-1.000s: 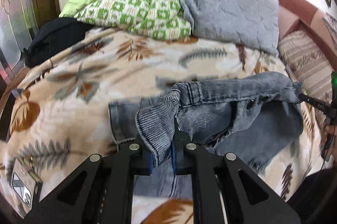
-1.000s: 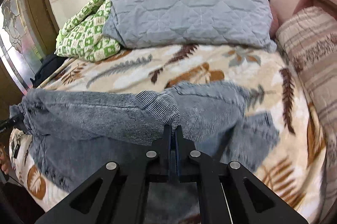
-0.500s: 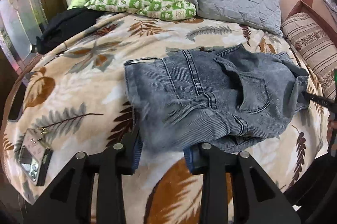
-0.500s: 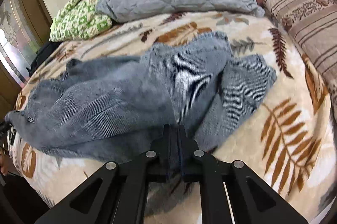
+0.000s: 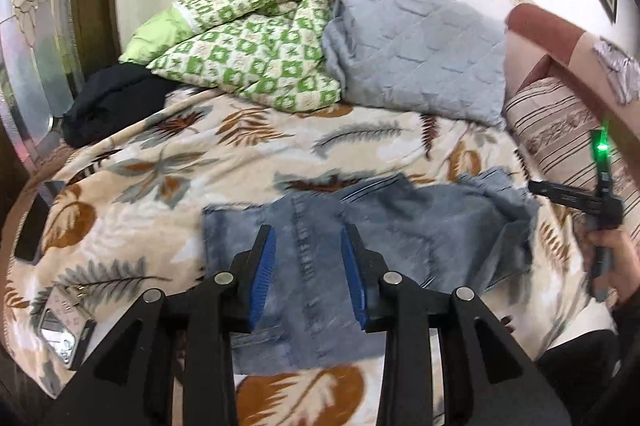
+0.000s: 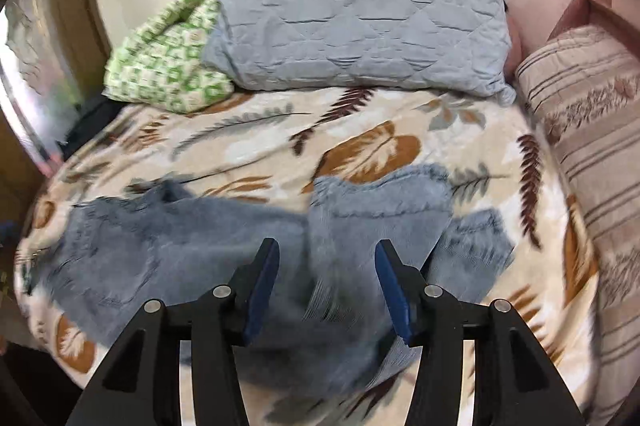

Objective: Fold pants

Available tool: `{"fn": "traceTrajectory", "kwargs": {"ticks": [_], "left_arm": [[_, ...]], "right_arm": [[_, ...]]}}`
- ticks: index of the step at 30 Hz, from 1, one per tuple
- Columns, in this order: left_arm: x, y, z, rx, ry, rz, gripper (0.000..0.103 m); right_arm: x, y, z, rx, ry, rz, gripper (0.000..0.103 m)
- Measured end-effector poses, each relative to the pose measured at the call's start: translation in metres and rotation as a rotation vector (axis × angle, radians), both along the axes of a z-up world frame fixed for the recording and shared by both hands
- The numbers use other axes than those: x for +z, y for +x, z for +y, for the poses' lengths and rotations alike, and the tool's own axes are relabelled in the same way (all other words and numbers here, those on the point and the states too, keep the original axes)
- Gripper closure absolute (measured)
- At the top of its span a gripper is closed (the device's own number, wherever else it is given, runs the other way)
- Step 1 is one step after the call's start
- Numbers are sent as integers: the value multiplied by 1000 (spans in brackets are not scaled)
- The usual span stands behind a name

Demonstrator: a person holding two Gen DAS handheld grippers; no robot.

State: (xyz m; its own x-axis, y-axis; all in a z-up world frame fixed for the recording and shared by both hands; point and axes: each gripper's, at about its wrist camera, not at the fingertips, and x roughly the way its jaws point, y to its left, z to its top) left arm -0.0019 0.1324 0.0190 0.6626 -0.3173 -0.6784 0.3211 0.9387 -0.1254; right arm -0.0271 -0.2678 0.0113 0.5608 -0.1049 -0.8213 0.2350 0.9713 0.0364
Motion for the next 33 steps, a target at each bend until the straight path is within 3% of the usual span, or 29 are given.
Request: {"fn": "traceTrajectory", "kwargs": {"ticks": [3, 7, 10, 13, 16, 18, 21, 23, 26, 29, 31, 33], "left_arm": [[-3, 9, -28, -55, -2, 20, 71], [-26, 26, -92, -168, -11, 90, 71], [-41, 37, -138, -230, -35, 143, 71], [-57, 44, -187, -294, -54, 194, 71], [-73, 46, -237, -349, -32, 230, 71], [-80, 46, -260, -376, -20, 253, 71], [-85, 45, -288, -413, -8, 271, 71], [-86, 44, -301, -436, -1, 275, 71], [-90, 45, -316, -452, 16, 282, 71], [-94, 46, -326, -461, 9, 297, 71], [-96, 44, -336, -472, 3, 307, 71], [-98, 39, -347, -492, 4, 308, 71]], "right_arm": [[-8, 2, -38, -135, 46, 34, 52], [-34, -7, -70, -228, 40, 114, 52], [-57, -11, -80, -243, 77, 151, 53], [-82, -10, -87, -268, 44, 222, 55], [-100, -10, -90, -275, 5, 255, 66], [-105, -10, -91, -247, -7, 241, 86], [-93, -28, -104, -270, 39, 171, 90], [-82, -48, -115, -295, 69, 116, 90], [-73, -91, -141, -378, 209, 43, 91], [-81, -123, -154, -444, 320, 30, 90], [-91, -141, -156, -491, 360, 47, 78], [-92, -154, -158, -519, 382, 25, 76]]}}
